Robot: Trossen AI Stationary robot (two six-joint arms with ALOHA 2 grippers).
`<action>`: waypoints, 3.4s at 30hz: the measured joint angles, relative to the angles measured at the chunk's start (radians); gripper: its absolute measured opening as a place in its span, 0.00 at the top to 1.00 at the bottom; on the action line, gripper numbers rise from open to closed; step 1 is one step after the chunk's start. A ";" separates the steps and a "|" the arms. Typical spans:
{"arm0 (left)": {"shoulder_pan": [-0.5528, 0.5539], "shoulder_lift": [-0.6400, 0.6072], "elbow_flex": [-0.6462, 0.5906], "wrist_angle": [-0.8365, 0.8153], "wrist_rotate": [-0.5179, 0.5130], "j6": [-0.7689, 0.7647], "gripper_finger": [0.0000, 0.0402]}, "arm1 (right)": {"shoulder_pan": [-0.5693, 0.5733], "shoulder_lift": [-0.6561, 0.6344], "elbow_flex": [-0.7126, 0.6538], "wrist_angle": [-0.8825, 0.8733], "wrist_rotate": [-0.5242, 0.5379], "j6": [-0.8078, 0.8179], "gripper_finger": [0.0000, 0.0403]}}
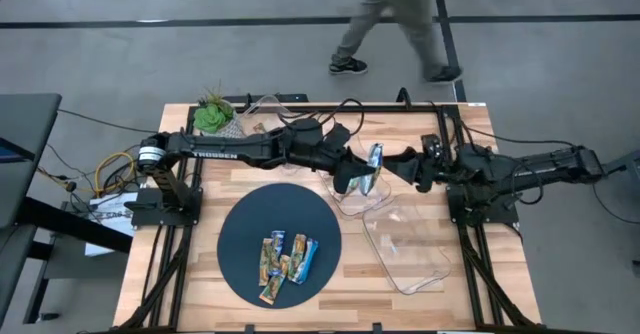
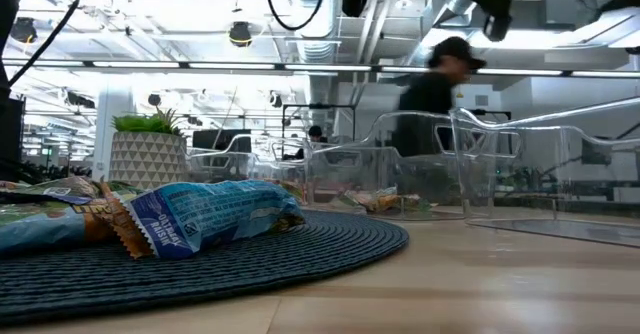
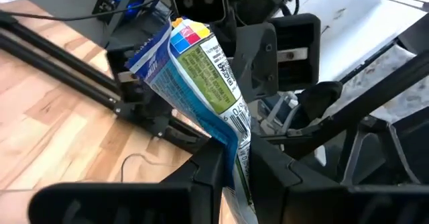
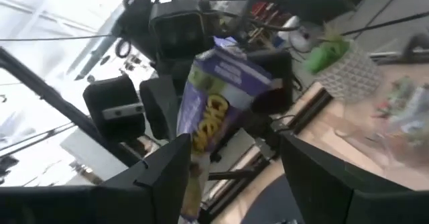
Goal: Pick and place Granola Bars by type
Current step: Put the blue granola bar into the bottom transparent bin, then put the yellow granola bar into the middle transparent bin
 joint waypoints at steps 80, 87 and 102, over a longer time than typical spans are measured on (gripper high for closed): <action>-0.146 -0.001 -0.001 -0.846 -0.026 -0.045 0.39 | 0.209 0.400 0.145 -0.918 -0.347 -0.024 0.68; -0.178 -0.001 -0.001 -0.856 -0.119 -0.062 0.39 | 0.216 0.357 0.145 -0.886 -0.324 -0.040 0.47; -0.251 -0.035 -0.050 -0.887 -0.202 -0.059 0.39 | 0.466 -0.078 0.125 -0.759 0.262 -0.048 0.40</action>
